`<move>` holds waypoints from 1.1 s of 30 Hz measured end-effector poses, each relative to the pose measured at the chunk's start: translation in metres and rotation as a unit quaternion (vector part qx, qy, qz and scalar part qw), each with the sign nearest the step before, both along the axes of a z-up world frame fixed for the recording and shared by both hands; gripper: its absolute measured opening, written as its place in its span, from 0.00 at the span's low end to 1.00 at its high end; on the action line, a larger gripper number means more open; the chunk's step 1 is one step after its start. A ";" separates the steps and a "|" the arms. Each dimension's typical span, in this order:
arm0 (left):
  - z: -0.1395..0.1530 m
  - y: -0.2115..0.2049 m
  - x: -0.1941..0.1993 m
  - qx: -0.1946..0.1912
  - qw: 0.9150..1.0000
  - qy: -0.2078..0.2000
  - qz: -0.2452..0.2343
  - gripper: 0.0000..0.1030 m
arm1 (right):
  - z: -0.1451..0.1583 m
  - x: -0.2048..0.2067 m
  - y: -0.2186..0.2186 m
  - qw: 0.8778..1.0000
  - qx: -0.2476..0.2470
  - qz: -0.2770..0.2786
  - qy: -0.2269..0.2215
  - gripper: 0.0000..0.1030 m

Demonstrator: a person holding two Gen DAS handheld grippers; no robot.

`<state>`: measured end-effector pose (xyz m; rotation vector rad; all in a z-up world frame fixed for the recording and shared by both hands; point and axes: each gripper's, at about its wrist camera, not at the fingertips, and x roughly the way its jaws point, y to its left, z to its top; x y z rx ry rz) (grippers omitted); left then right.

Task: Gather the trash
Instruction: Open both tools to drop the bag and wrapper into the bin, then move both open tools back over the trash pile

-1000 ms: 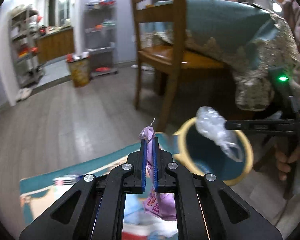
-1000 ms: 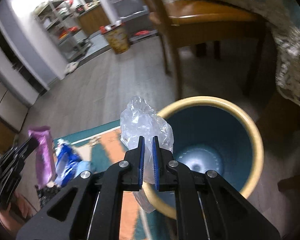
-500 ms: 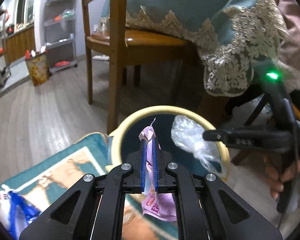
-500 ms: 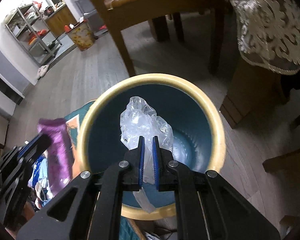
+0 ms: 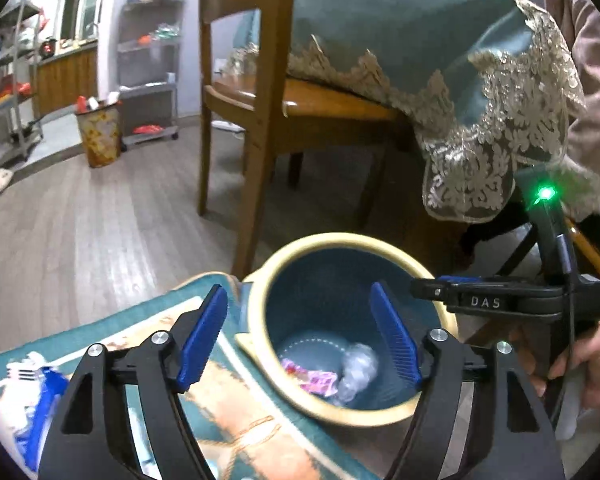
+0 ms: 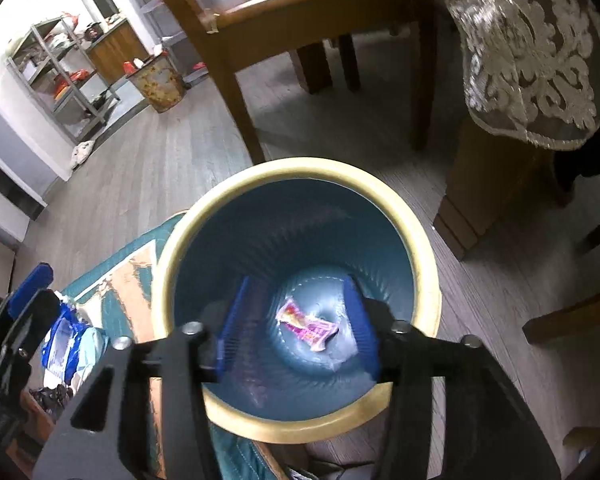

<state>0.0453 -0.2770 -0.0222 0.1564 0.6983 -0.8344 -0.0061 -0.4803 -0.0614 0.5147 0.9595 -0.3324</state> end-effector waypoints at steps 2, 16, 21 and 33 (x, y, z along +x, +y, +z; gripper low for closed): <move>0.008 0.008 -0.006 0.009 1.000 -0.013 0.005 0.75 | 0.009 0.000 0.007 1.000 -0.012 0.007 -0.011 0.60; 0.059 0.120 -0.048 0.036 0.994 -0.065 0.085 0.86 | 0.056 0.008 0.107 0.990 -0.075 0.105 -0.065 0.94; 0.065 0.185 -0.046 0.038 0.986 -0.060 0.153 0.86 | 0.061 0.017 0.149 0.985 -0.065 0.145 -0.065 0.94; 0.030 0.303 -0.048 0.087 0.959 -0.023 0.270 0.86 | 0.046 0.034 0.235 0.972 -0.065 0.224 -0.038 0.94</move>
